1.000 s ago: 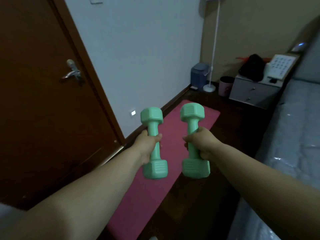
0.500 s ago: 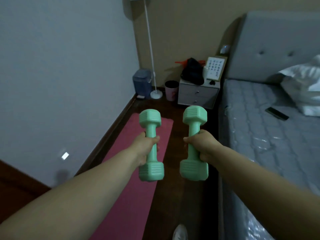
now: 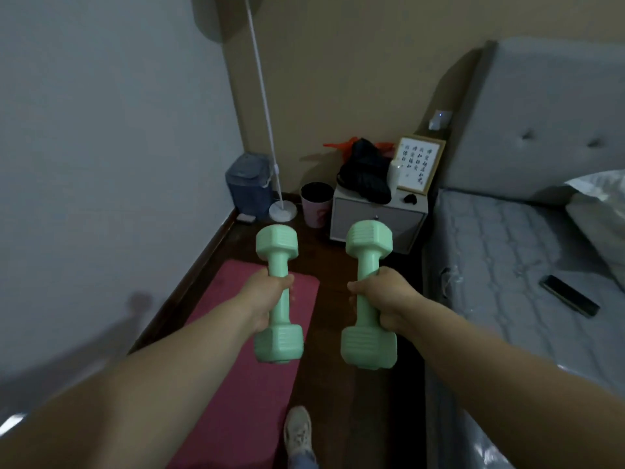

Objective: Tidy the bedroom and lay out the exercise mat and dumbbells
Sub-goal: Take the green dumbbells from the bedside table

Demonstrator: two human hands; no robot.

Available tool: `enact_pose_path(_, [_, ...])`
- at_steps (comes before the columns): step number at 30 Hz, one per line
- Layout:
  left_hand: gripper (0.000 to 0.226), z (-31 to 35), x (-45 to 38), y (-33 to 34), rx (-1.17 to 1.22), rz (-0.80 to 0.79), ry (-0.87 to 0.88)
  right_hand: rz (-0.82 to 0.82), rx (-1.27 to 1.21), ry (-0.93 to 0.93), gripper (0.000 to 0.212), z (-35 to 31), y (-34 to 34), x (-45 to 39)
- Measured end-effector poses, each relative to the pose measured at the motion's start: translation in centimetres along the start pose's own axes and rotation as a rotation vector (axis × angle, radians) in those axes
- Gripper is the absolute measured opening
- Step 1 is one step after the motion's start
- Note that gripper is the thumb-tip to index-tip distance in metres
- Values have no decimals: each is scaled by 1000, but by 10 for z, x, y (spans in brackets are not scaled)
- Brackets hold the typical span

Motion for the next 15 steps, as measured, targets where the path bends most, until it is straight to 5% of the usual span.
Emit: enact_pose_path(15, [34,144,-378,68,-100,73,-189,-49,21,170,19,-149,-32,-370])
Point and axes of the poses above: each hand's wrist, its own x-axis away from the middle knuckle, its own y-axis out of the palm, z = x × y, the point moved 1 cm from there along -x, towards the middle knuckle, and after that the axes turned 2 degrees about -x, right-handed, at the moved point
